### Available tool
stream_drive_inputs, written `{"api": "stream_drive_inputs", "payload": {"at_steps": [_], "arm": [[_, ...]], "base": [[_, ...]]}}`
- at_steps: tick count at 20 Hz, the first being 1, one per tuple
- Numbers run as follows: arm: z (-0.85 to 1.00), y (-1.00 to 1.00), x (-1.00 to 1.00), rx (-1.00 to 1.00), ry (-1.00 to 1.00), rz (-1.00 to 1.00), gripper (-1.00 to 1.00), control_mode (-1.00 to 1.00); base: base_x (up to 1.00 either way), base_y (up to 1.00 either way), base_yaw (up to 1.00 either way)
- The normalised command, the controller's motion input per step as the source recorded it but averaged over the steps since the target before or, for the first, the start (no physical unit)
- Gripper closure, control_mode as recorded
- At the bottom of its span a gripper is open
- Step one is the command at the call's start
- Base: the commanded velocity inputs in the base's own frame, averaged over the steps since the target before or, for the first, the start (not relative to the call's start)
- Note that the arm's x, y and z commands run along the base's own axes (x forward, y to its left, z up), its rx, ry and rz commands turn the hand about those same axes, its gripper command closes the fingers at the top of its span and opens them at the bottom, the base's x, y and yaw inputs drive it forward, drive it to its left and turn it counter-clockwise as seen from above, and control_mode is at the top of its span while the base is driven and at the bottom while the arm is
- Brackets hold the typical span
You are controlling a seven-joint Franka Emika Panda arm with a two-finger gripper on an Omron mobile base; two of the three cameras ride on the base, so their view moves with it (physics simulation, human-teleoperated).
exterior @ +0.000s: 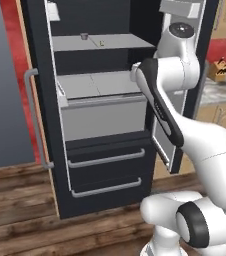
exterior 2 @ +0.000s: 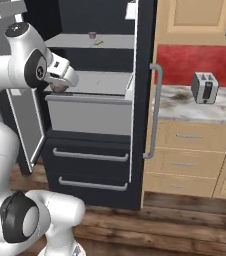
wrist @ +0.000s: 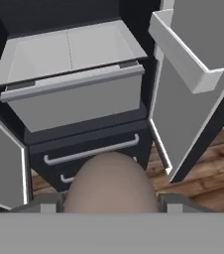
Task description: Pick the egg and butter from the fridge and place them by the bowl for mixing.
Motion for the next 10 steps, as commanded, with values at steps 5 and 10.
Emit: {"api": "stream_drive_inputs", "payload": {"at_steps": [5,10], "arm": [[0.0,0.0,0.0,0.0,0.0,0.0,1.0,1.0],[0.0,0.0,0.0,0.0,0.0,0.0,1.0,1.0]], "base": [[-0.44,-0.03,-0.15],[-0.19,-0.1,-0.35]]}}
